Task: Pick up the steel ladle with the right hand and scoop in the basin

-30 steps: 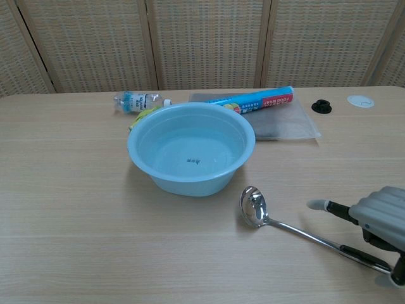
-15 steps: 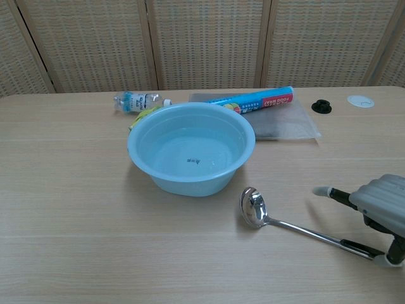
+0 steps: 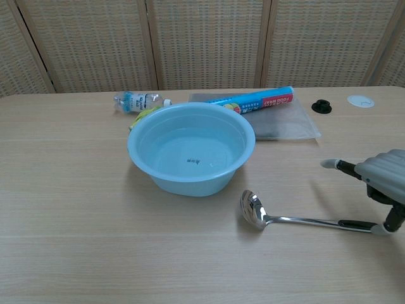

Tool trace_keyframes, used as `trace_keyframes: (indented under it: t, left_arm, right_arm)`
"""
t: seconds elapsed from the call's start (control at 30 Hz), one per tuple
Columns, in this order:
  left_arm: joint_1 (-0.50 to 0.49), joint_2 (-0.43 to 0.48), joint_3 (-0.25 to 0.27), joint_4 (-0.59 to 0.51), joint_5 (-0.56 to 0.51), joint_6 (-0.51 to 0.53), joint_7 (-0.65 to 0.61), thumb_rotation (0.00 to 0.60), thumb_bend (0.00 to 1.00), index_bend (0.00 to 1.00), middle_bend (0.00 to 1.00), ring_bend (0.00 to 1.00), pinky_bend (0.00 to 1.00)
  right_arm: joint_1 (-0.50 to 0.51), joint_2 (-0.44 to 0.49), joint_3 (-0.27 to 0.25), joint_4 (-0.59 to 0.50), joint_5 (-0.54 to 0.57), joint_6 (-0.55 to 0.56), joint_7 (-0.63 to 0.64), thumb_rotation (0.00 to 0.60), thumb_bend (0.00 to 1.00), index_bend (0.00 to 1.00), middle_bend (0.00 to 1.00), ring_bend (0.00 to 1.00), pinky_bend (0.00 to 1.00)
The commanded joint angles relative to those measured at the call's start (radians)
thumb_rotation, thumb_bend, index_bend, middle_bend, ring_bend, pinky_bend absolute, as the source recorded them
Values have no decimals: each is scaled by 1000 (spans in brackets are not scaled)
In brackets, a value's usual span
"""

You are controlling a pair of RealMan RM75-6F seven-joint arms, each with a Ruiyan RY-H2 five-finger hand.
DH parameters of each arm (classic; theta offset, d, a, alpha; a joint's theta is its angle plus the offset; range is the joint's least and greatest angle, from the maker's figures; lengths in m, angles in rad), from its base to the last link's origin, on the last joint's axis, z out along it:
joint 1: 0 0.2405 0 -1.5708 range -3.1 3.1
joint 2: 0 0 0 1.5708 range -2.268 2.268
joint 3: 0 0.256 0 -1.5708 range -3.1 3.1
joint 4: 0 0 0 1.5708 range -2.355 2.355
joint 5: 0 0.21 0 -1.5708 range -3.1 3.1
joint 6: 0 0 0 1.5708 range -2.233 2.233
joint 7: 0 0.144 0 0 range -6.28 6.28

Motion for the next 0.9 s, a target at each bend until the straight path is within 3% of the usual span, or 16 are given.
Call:
trace_keyframes:
  t: [0.03, 0.13, 0.23, 0.53, 0.9]
  left_arm:
    - [0, -1, 2, -1, 2, -1, 3, 600, 0, 0, 0, 0, 0]
    - [2, 0, 4, -4, 8, 5, 2, 600, 0, 0, 0, 0, 0]
    - [4, 3, 3, -5, 9, 9, -4, 600, 0, 0, 0, 0, 0]
    - [5, 13, 2, -2, 9, 10, -29, 600, 0, 0, 0, 0, 0]
    - [8, 18, 4, -4, 16, 16, -39, 600, 0, 0, 0, 0, 0]
  right_arm:
    - [6, 59, 15, -111, 39, -19, 42, 600, 0, 205, 957, 963, 1000]
    - [16, 83, 39, -182, 127, -65, 81, 600, 45, 353, 957, 963, 1000]
    - [26, 66, 47, -183, 180, -70, 85, 600, 157, 414, 957, 963, 1000]
    - [25, -23, 60, -130, 294, 2, 66, 600, 302, 445, 957, 963, 1000]
    - [25, -72, 47, -123, 369, 52, 27, 600, 302, 445, 957, 963, 1000]
